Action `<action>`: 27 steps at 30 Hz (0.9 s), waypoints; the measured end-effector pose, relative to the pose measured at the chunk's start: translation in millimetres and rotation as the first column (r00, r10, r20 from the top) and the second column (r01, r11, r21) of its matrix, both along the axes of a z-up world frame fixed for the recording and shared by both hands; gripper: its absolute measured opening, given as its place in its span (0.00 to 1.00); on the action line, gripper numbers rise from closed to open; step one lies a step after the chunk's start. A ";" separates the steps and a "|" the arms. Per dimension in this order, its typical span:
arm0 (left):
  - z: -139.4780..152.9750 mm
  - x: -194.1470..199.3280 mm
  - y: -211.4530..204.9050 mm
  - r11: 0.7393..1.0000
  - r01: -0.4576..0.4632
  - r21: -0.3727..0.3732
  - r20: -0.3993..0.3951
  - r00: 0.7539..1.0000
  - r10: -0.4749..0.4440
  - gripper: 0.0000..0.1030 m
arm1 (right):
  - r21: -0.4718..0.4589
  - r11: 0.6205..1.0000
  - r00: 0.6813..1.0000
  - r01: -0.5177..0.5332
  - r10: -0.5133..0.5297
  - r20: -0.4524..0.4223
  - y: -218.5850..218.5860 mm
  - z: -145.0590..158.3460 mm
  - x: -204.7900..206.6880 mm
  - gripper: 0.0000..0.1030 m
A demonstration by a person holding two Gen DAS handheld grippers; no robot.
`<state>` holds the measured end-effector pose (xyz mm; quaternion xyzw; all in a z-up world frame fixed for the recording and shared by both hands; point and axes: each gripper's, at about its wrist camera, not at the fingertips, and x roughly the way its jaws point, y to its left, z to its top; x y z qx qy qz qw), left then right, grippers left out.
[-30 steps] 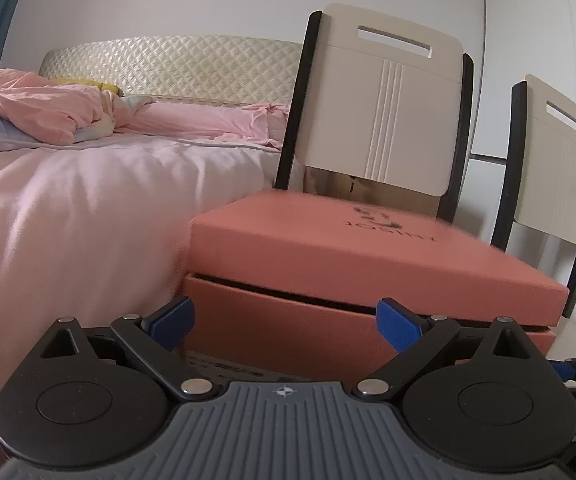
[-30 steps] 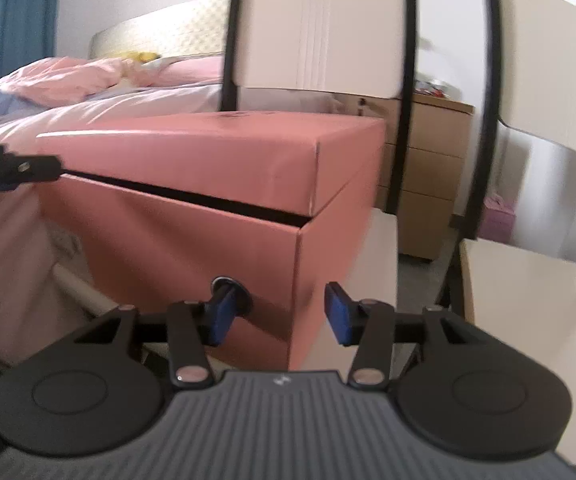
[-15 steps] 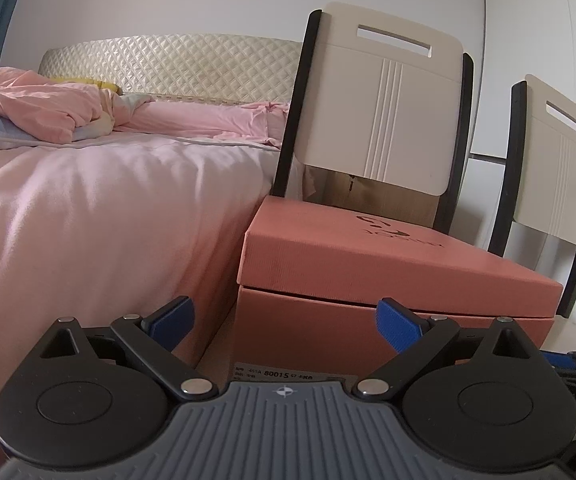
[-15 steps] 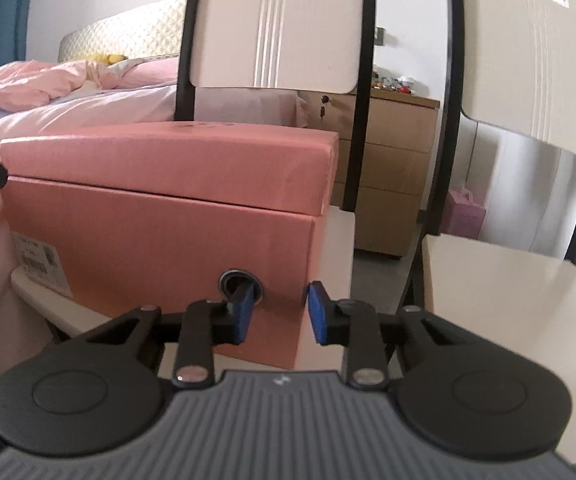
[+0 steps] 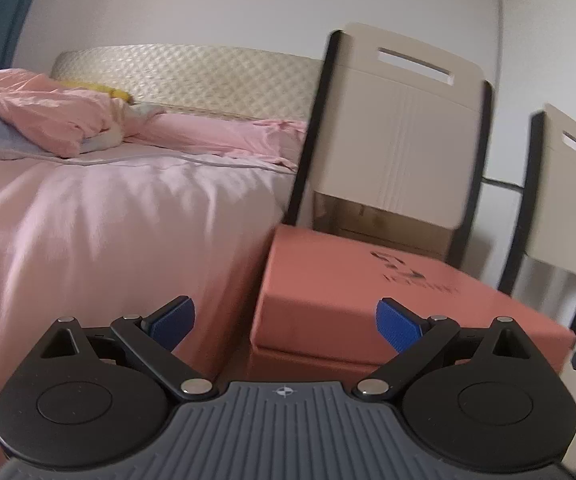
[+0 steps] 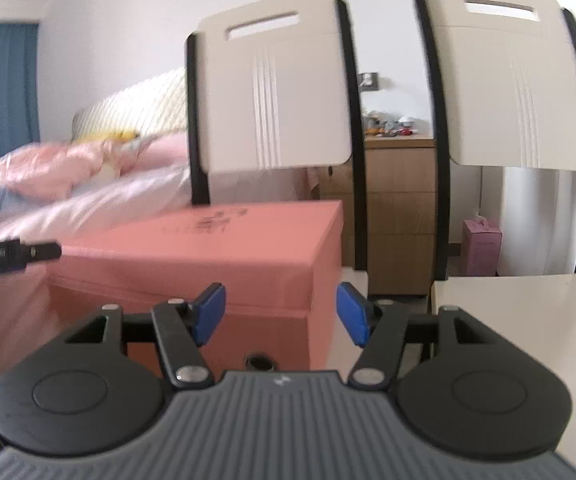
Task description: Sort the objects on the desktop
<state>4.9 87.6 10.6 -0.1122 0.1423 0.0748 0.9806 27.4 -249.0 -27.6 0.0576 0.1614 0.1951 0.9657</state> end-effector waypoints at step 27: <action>-7.5 19.5 2.2 0.980 0.164 -0.110 0.023 0.986 -0.163 0.95 | 0.314 0.949 0.993 -0.019 0.054 -0.103 -13.2 -1.1 42.3 0.58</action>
